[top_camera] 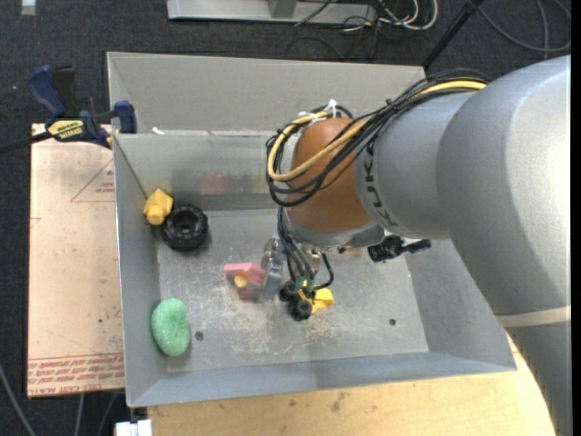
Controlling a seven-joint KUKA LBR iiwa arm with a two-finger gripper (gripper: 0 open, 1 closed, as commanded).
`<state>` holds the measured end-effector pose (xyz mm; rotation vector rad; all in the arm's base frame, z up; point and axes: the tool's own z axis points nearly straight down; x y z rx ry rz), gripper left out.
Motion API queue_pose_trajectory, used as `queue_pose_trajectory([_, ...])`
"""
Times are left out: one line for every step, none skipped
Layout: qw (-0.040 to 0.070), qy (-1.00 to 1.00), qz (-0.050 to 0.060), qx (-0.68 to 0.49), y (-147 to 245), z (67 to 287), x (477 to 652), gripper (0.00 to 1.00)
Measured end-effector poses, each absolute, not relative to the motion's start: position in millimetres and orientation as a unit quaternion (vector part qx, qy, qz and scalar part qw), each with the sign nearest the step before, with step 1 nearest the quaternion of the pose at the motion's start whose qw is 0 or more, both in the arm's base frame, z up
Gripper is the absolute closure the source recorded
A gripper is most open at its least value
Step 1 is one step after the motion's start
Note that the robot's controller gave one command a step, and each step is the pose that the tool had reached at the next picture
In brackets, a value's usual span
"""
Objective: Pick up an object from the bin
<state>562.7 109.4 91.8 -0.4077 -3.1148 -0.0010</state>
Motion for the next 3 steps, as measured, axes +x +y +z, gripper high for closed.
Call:
queue_pose_trajectory([0.0,-0.992,-0.001,-0.128,112,118,570.7,1.0])
queue_pose_trajectory([0.003,-0.991,0.0,-0.136,114,166,565.2,1.0])
queue_pose_trajectory([0.0,-0.992,-0.001,-0.13,110,227,561.3,1.0])
